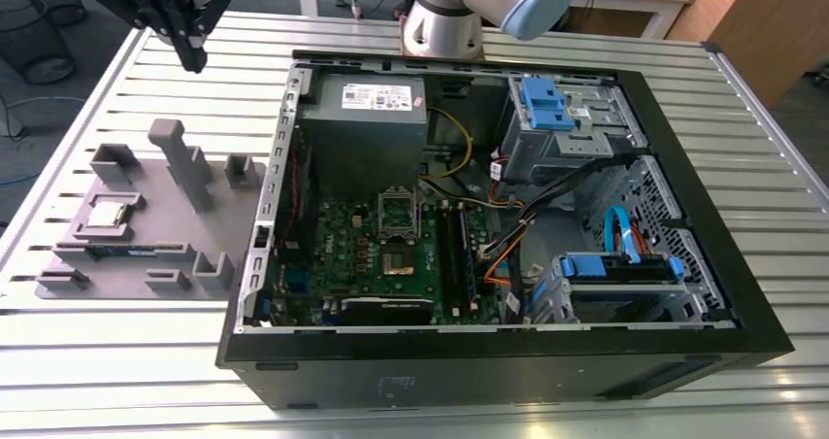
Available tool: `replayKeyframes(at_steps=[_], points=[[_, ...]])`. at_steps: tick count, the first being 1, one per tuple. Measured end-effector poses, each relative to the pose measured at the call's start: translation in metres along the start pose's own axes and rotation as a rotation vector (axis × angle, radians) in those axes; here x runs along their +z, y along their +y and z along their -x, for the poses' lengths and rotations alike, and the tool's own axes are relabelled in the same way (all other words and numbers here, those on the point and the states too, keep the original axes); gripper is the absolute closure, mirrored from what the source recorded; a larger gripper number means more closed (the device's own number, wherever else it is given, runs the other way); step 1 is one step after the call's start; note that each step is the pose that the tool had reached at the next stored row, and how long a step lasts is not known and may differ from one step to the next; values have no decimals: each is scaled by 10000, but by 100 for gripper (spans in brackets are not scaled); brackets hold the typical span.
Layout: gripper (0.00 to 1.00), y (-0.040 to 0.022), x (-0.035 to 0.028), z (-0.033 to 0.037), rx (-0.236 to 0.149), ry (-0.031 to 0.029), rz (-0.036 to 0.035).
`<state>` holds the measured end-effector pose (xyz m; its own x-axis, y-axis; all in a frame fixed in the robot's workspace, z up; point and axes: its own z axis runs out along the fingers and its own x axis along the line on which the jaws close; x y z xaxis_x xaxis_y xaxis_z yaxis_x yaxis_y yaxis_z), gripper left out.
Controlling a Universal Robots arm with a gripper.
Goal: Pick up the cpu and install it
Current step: 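Reach for the cpu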
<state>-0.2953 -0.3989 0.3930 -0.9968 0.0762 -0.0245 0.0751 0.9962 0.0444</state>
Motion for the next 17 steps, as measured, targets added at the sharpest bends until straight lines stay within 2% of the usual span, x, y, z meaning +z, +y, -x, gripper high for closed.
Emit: replayKeyframes(at_steps=[8,17], points=[[89,-7,-3,-88,0,1,-1],[89,-12,-5,-156,0,0,0]])
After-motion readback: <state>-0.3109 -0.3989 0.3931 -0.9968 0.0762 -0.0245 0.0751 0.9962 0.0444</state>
